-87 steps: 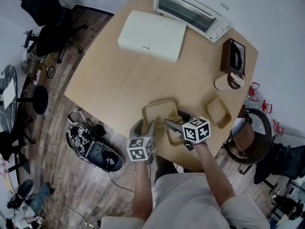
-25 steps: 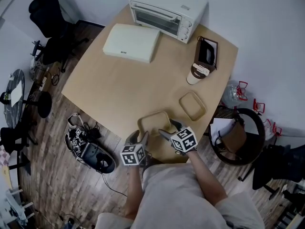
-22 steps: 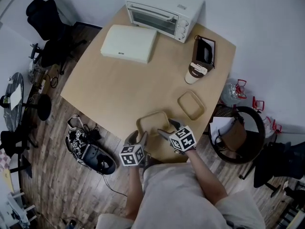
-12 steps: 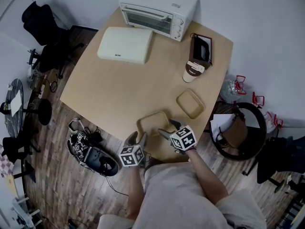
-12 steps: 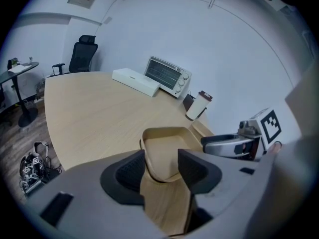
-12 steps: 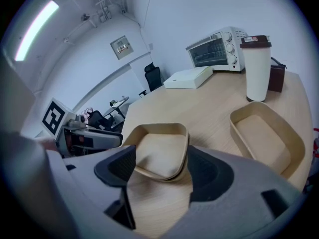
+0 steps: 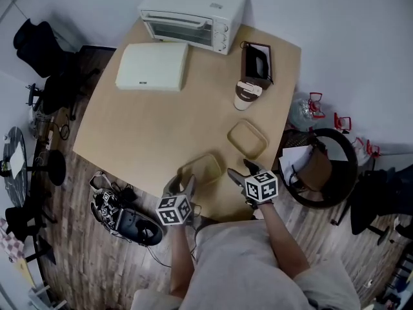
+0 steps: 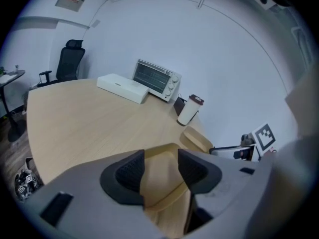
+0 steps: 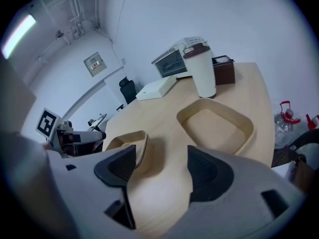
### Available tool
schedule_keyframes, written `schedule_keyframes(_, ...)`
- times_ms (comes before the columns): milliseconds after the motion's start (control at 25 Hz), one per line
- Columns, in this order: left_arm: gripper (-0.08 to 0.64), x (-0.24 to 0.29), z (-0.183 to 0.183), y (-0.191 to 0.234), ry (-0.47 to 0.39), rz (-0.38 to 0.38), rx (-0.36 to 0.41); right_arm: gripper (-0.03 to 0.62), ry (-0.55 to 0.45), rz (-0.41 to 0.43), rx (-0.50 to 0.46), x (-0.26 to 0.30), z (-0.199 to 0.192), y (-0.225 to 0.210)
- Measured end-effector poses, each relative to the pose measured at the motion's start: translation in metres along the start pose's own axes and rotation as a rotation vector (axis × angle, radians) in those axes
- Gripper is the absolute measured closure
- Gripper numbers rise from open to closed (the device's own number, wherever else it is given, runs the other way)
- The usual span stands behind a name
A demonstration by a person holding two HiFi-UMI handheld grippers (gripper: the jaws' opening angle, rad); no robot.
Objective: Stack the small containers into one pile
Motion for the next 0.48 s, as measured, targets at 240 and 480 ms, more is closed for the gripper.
schedule_keyframes(240, 0.357, 0.032, 0.050, -0.039, -0.020, -0.140, 0.155, 0.270, -0.109, -0.093, 0.092, -0.037, 0.000, -0.016)
schedule_keyframes(480, 0.354, 0.070, 0.093, -0.083, 0.002, -0.282, 0.349, 0.273, -0.196, -0.178, 0.185, -0.063, -0.011, -0.027)
Point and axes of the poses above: the fingertips, and each gripper's own axes: x forward along the fingers, y to its left, z out of its top, the point moved 10 cm from there along -x, backward along the fingers, and after that the axes turned 10 degrees about z, right-handed, at the moved point
